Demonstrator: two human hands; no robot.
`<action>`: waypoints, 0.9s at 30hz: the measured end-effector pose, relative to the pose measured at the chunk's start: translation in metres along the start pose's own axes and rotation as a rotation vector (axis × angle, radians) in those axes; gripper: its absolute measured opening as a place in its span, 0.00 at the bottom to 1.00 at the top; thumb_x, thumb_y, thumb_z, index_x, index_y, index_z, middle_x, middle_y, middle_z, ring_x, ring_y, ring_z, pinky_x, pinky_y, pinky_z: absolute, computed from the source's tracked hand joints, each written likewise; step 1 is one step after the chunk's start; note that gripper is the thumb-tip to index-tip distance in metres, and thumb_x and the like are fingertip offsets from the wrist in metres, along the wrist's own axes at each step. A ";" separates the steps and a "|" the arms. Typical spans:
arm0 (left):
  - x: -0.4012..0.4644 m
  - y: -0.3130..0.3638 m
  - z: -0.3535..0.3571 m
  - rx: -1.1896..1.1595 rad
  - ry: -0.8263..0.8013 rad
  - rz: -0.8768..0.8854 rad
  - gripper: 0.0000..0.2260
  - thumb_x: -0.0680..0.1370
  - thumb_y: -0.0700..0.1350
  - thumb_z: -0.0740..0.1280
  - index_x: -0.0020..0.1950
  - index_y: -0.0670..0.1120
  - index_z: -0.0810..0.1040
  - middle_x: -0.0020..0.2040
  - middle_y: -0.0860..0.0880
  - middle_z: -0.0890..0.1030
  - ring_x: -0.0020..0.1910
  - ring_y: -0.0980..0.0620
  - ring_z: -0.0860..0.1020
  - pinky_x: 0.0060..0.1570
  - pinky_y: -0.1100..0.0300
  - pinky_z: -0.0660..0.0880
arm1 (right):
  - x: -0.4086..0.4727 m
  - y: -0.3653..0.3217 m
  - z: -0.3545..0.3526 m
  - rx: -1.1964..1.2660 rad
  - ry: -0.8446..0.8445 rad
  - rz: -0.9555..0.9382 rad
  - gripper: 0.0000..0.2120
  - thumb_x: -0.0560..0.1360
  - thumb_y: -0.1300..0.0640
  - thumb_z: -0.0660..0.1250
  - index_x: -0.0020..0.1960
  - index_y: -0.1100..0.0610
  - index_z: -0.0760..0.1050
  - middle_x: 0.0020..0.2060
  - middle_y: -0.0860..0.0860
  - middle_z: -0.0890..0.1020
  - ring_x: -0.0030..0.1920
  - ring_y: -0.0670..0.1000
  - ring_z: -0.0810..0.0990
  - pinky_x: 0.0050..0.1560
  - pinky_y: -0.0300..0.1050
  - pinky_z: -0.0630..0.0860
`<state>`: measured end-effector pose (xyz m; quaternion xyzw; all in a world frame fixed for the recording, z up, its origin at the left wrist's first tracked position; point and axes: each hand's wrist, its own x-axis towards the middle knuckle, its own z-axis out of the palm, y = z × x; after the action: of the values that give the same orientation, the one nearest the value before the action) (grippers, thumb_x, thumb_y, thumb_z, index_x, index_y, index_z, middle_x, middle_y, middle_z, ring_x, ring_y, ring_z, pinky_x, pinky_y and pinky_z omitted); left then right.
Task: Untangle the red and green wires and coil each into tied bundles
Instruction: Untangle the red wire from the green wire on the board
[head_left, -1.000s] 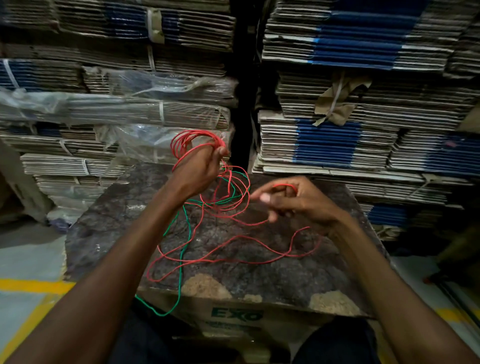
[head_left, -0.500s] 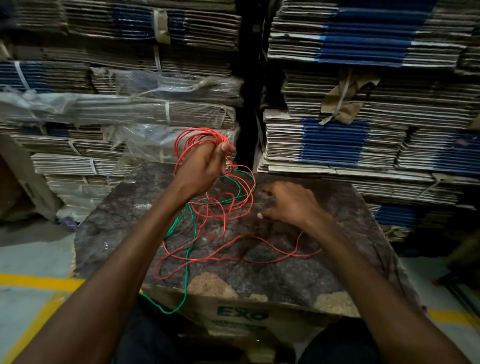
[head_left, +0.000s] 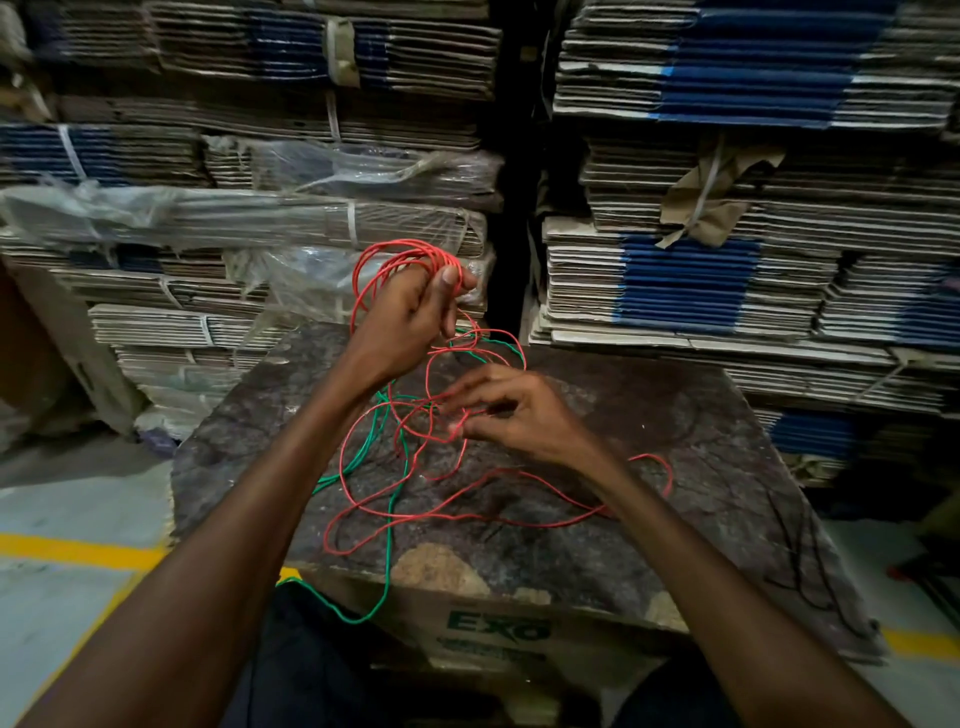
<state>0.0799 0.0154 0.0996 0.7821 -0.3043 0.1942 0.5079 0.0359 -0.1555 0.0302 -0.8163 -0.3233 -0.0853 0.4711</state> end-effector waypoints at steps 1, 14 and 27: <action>0.000 -0.001 0.000 0.007 0.003 0.000 0.13 0.82 0.47 0.54 0.53 0.43 0.76 0.29 0.52 0.74 0.29 0.60 0.72 0.35 0.67 0.70 | -0.002 -0.001 -0.002 0.051 0.014 -0.017 0.10 0.68 0.61 0.75 0.48 0.62 0.84 0.51 0.53 0.82 0.53 0.45 0.79 0.52 0.36 0.74; -0.009 -0.022 0.003 0.452 -0.048 -0.028 0.29 0.78 0.64 0.48 0.50 0.43 0.78 0.35 0.46 0.80 0.38 0.44 0.79 0.42 0.46 0.75 | -0.015 -0.021 -0.068 0.470 0.460 0.121 0.11 0.71 0.58 0.69 0.29 0.55 0.79 0.25 0.50 0.79 0.33 0.56 0.78 0.25 0.34 0.65; -0.018 -0.013 0.000 0.665 -0.106 -0.030 0.15 0.83 0.47 0.56 0.48 0.37 0.76 0.43 0.36 0.79 0.43 0.37 0.77 0.41 0.50 0.67 | -0.023 -0.026 -0.111 -0.652 0.428 -0.022 0.15 0.73 0.36 0.67 0.46 0.45 0.85 0.31 0.47 0.84 0.30 0.48 0.80 0.31 0.47 0.73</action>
<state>0.0751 0.0247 0.0799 0.9183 -0.2388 0.2346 0.2112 0.0212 -0.2484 0.0990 -0.8833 -0.1825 -0.3571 0.2429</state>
